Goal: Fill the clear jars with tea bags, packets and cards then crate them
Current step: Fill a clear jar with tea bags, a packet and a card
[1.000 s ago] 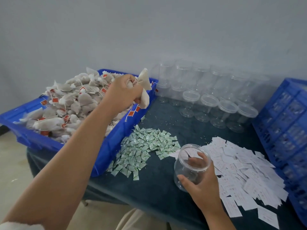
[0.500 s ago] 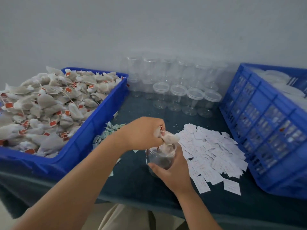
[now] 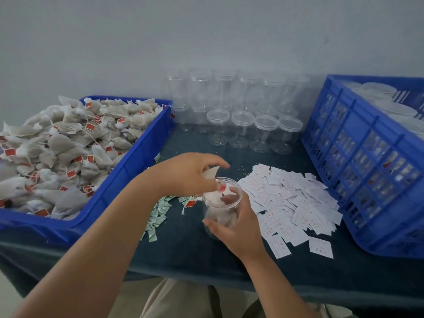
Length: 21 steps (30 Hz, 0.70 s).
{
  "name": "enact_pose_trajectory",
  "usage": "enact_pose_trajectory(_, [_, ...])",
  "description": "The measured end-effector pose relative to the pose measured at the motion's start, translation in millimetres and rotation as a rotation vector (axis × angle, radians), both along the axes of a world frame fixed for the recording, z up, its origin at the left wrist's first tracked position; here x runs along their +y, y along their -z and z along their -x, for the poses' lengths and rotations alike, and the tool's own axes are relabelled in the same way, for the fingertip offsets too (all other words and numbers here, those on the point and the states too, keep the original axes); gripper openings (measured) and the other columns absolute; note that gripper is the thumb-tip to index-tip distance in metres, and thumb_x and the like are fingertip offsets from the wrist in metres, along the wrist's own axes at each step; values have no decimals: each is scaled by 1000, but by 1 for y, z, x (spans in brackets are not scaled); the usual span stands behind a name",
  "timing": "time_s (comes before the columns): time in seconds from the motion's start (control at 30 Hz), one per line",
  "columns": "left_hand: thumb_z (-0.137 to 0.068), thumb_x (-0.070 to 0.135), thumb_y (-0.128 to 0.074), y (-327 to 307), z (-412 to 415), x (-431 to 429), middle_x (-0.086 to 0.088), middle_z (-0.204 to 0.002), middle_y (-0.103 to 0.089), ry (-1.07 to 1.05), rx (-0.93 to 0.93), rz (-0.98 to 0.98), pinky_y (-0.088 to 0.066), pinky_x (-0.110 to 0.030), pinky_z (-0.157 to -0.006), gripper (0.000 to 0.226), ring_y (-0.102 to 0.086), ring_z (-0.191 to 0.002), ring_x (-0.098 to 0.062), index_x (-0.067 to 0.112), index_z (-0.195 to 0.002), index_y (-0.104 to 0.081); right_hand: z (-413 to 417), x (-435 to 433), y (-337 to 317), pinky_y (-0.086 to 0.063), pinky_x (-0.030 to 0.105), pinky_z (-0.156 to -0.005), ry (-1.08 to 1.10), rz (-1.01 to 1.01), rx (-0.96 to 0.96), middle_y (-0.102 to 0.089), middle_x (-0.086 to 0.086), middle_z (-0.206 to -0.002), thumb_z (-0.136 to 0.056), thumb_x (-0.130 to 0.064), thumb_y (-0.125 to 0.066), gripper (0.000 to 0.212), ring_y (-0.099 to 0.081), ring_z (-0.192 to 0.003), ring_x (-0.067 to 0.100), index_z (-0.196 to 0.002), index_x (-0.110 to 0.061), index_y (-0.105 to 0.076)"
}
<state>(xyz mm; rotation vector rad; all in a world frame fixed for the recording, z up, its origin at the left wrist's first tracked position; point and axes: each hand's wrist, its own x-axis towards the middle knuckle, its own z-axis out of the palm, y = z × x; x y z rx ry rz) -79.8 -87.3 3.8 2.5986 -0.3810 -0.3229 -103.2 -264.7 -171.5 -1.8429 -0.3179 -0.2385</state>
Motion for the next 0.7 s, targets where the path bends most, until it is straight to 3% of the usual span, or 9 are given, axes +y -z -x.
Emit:
enact_pose_trajectory(0.07, [-92, 42, -75, 3, -1, -2, 21, -109, -65, -62, -54, 41, -49, -19, -71, 33, -65, -88, 3, 44, -122, -61, 0, 0, -1, -55, 15, -94, -3, -5, 16, -65, -29, -126, -63, -70, -89, 90, -64, -121, -3, -138, -52, -42])
enact_pose_trajectory(0.17, [-92, 36, -76, 5, -4, -2, 17, -102, -68, -104, -145, 109, -49, -22, -67, 21, -67, -81, -2, 38, -110, -66, 0, -1, 1, -58, 19, -94, -10, -10, 20, -65, -22, -129, -64, -72, -88, 97, -64, -121, -1, -145, -38, -46])
enact_pose_trajectory(0.27, [-93, 36, -74, 4, -5, -1, 19, -103, -72, -91, -79, 196, -56, -20, -65, 21, -72, -76, 2, 39, -110, -64, 0, -1, 1, -58, 18, -92, -15, -24, 26, -66, -23, -126, -64, -76, -88, 98, -66, -120, 1, -144, -39, -45])
enact_pose_trajectory(0.4, [-89, 58, -73, 12, -8, -11, 24, -109, -69, 20, -89, -56, -45, -14, -69, 30, -64, -90, 9, 40, -112, -68, -1, -2, 2, -56, 18, -96, -8, -37, 26, -62, -30, -132, -67, -71, -90, 96, -64, -124, 0, -146, -37, -47])
enact_pose_trajectory(0.5, [-91, 54, -74, 13, -9, -7, 29, -99, -72, 24, -113, 17, -43, -13, -70, 17, -61, -88, 18, 41, -103, -74, 0, -2, 1, -58, 22, -96, -12, -25, 20, -60, -34, -133, -66, -79, -85, 95, -64, -124, -2, -144, -44, -43])
enact_pose_trajectory(0.6, [-95, 46, -70, 6, -9, 22, 37, -94, -69, -68, -247, 134, -46, -14, -72, 5, -65, -86, 16, 43, -94, -73, -1, -3, 5, -62, 33, -97, -11, -19, 19, -65, -26, -128, -65, -68, -91, 92, -67, -122, 4, -141, -46, -45])
enact_pose_trajectory(0.7, [-96, 43, -68, 3, -21, 86, 26, -91, -73, -315, -346, 24, -50, -21, -69, 7, -69, -80, 5, 42, -89, -69, -2, -5, 7, -62, 33, -98, -16, -3, 18, -68, -21, -127, -64, -68, -91, 92, -68, -121, 4, -140, -53, -43])
